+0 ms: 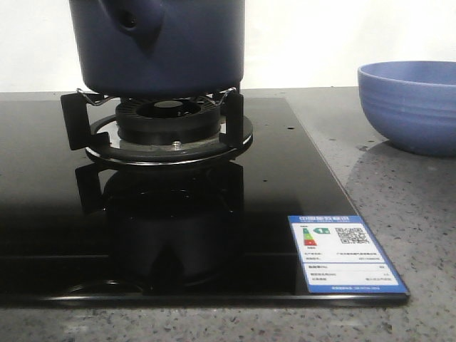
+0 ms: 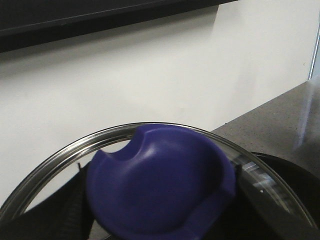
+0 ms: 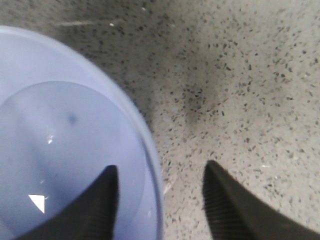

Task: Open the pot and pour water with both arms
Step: 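Grasp the rim of the light blue bowl with the right gripper, then lift the bowl with the right gripper and carry it over the pot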

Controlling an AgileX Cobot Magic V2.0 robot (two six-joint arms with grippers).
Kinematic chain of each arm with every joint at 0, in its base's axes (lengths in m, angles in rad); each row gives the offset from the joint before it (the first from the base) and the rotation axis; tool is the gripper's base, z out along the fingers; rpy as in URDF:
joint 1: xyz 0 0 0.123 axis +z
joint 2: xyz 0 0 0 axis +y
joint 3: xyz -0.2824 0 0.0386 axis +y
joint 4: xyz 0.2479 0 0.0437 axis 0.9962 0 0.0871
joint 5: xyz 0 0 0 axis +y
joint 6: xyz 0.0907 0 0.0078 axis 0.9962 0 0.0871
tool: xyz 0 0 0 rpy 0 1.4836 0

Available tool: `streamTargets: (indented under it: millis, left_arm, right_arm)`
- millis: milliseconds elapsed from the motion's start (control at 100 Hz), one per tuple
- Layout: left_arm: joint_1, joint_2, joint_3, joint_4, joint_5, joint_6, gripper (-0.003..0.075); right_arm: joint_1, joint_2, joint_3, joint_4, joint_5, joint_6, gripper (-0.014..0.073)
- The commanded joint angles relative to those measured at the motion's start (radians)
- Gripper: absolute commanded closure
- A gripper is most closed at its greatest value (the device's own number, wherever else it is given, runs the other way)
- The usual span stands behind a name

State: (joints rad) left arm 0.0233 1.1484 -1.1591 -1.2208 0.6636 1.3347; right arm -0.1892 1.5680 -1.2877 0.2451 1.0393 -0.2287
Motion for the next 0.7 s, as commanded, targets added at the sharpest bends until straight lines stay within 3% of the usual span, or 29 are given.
streamTargets:
  millis: [0,160,460,690]
  left_arm:
    - [0.0,-0.03,-0.038,-0.065,-0.047,-0.009,0.0363]
    - [0.0,-0.03,-0.038,-0.065,-0.053,-0.009,0.0363]
    - [0.002,-0.02,-0.038,-0.065,-0.083,-0.018,0.0363]
    - [0.002,0.017,-0.038,-0.065,-0.093,-0.031,0.0363]
  right_arm:
    - [-0.006,-0.02,-0.032,0.004,-0.026,0.0,0.038]
    - [-0.006,-0.015,-0.034,0.004,-0.028,0.0,0.0663]
    - [0.006,-0.015,-0.148,0.088,0.06,0.0,0.0655]
    - [0.093,-0.014,-0.336,0.095,0.165,0.059,0.0654]
